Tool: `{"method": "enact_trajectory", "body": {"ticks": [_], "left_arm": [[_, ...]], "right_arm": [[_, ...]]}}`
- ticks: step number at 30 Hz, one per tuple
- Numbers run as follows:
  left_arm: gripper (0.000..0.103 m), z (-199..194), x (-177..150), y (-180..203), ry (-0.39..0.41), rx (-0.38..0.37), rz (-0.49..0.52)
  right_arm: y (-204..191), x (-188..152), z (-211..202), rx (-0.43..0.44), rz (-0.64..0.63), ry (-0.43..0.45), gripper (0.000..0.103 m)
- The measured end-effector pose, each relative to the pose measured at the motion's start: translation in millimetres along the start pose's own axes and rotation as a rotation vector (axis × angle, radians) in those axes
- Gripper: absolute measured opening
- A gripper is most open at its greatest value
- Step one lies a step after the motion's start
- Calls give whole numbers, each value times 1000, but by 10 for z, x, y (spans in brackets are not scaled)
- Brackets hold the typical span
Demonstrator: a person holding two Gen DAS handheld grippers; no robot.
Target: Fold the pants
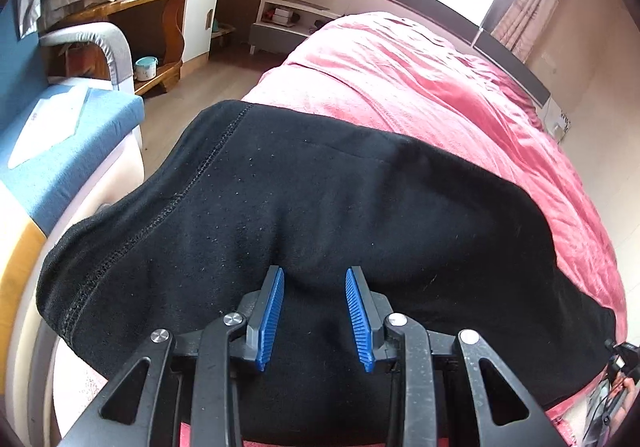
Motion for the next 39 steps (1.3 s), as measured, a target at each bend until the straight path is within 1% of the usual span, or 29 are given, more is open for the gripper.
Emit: {"method": "enact_trajectory", "body": {"ticks": [1, 3, 4, 5, 6, 7, 8, 9, 12, 15, 16, 17, 19, 20, 21, 22, 23, 24, 25, 26, 28, 30, 31, 33, 34, 35, 37, 39], "left_arm": [[33, 1, 5, 5, -1, 4, 7], [33, -7, 12, 2, -2, 6, 5], [33, -12, 14, -2, -1, 5, -2], [33, -20, 21, -12, 2, 5, -12], [33, -33, 26, -23, 7, 5, -23], [33, -45, 28, -31, 13, 9, -30], [33, -65, 39, -42, 22, 19, -35], [33, -84, 50, -59, 33, 31, -36], [33, -122, 89, -153, 50, 69, -51], [33, -173, 152, -234, 60, 70, -93], [33, -194, 174, -215, 66, 55, -97], [33, -210, 205, -169, 73, 32, -94], [34, -214, 272, 3, 84, -30, -71], [37, -178, 310, 159, 76, -79, -44], [38, -137, 340, 288, 61, -111, -19], [39, -77, 354, 430, 42, -139, 9], [40, 8, 359, 586, 14, -168, 42], [40, 115, 356, 747, -22, -197, 74], [40, 222, 342, 893, -49, -211, 101], [40, 324, 327, 1025, -69, -211, 123], [40, 539, 334, 1243, -98, -218, 150], [40, 697, 381, 1347, -100, -189, 165], [40, 767, 393, 1370, -100, -166, 166], [41, 972, 411, 1320, -113, -62, 151], [42, 1084, 408, 1244, -137, -20, 137], [42, 1217, 396, 1135, -177, 0, 100], [41, 1257, 396, 1041, -184, -38, 33], [41, 1186, 413, 1037, -169, -61, 32]], "right_arm": [[45, -36, 9, 15, 18, -5, 16], [94, -43, -108, 40, 64, 38, 27], [128, -23, -185, 43, 86, 64, 40], [152, -2, -259, 41, 104, 92, 50], [180, 19, -367, 29, 121, 127, 53], [190, 28, -420, 14, 123, 141, 59], [195, 39, -465, -3, 113, 152, 62], [207, 23, -478, -10, 96, 149, 62], [226, -77, -417, 17, 74, 87, 62], [238, -209, -301, 56, 94, 33, 64], [216, -208, -192, 69, 95, 31, 64], [221, -219, -207, 84, 91, 35, 64], [158, -211, -116, 125, 87, 49, 64], [120, -211, -93, 137, 88, 53, 63], [87, -195, -10, 138, 93, 54, 62], [99, -191, 34, 131, 102, 52, 54], [108, -196, 56, 128, 109, 50, 42], [98, -199, 94, 122, 117, 45, 36], [86, -204, 130, 122, 127, 37, 28], [83, -208, 135, 124, 135, 38, 23], [64, -209, 85, 109, 131, 54, 20], [36, -193, 35, 89, 106, 73, 17], [19, -182, 40, 81, 107, 80, 17], [47, -188, 49, 79, 118, 77, 17], [64, -201, 60, 75, 115, 72, 17], [76, -225, 83, 68, 102, 69, 17], [90, -254, 82, 76, 91, 71, 17], [83, -256, 77, 90, 79, 71, 19]]}}
Point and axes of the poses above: each gripper's, at about its wrist camera, not at the fingertips, and z roughly the way its jaws point, y to its right, x to its top, the point moved 3 cm from there along z, roughly the way its jaws point, and after that the axes turned 7 degrees about y, right-handed, at the moved point
